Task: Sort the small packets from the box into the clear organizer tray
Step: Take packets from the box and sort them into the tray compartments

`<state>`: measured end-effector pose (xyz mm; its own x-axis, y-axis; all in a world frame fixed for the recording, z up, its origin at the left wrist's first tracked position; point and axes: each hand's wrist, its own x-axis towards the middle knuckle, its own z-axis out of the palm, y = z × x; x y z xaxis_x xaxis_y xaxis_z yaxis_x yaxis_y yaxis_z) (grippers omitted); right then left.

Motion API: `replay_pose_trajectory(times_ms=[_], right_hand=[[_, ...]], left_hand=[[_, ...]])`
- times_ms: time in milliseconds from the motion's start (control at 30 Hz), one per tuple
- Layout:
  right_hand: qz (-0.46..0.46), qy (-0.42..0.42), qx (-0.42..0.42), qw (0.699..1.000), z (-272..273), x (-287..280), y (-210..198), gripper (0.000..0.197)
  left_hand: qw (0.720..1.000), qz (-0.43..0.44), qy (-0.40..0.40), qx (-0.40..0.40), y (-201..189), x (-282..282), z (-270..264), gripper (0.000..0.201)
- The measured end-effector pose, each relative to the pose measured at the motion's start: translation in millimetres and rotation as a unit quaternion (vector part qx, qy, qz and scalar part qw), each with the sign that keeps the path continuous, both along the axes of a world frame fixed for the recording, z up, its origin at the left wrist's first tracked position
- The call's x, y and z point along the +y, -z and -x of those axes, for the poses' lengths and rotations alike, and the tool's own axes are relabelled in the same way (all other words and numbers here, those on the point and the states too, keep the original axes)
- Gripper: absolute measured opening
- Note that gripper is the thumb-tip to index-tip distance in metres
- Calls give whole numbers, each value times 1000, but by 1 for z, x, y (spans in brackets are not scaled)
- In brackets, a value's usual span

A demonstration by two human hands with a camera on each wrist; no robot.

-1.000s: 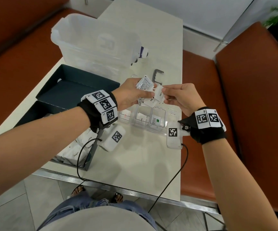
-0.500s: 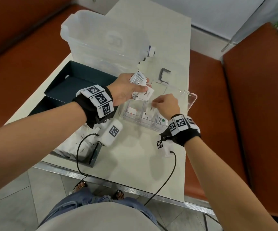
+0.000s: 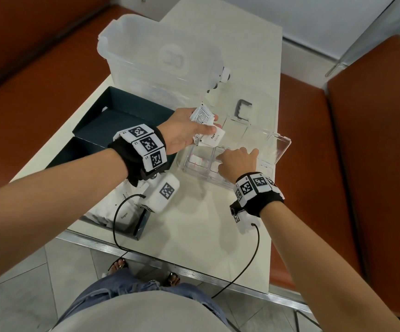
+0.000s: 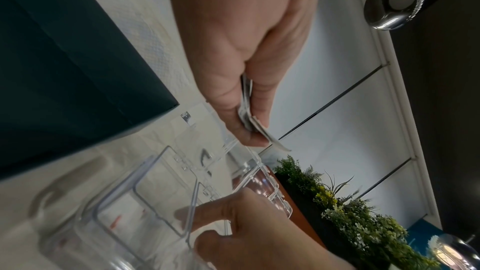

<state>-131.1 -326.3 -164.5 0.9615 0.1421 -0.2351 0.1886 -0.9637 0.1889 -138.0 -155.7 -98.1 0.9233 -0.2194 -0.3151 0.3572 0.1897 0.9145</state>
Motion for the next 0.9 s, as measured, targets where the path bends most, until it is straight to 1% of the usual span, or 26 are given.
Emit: replay_pose_trajectory(times_ms=[100,200,300,400,433,467,500,533,567,600,633,667,700,733,767,833,900], right_hand=[[-11,7,32,999,-2,-2,-1,37],[-13,24,62,998,-5,-1,-4,37],[-11,35,73,997,-6,0,-7,35],[-37,27,55,997,-2,-1,-16,35],[-61,20,32,997,-1,-2,-20,34],[-105,15,-5,994,1,-4,-26,31],[-172,18,-49,984,4,-4,-33,28],[-264,32,-85,960,7,-4,-41,25],[-373,55,-107,920,10,-3,-50,22],[-477,83,-114,868,14,0,-57,18],[-551,113,-108,820,18,3,-64,15],[-598,143,-92,784,20,5,-69,14],[-630,170,-69,755,22,6,-71,16],[-651,188,-46,734,23,7,-72,18],[-660,195,-32,724,24,7,-72,19],[-658,199,-31,726,24,5,-72,21],[-659,215,-46,719,23,0,-75,24]], left_hand=[[1000,3,-1,-1,0,0,0,39],[1000,7,-1,-2,0,0,0,39],[1000,11,-2,0,0,-1,1,39],[1000,11,-7,1,0,-2,0,37],[1000,12,-10,1,0,-2,0,37],[1000,13,-16,1,0,-2,-1,37],[1000,13,-23,0,1,-3,-2,36],[999,11,-30,-1,1,-3,-3,36],[999,8,-36,-3,2,-4,-3,34],[999,3,-39,-5,3,-5,-4,32],[999,-3,-38,-6,4,-7,-4,30],[999,-10,-35,-8,5,-9,-4,28],[999,-12,-32,-10,6,-11,-4,27],[999,-9,-31,-11,7,-13,-4,27],[999,0,-32,-11,7,-14,-5,26],[999,24,-35,-4,7,-16,-5,22],[999,30,-42,4,8,-17,-5,23]])
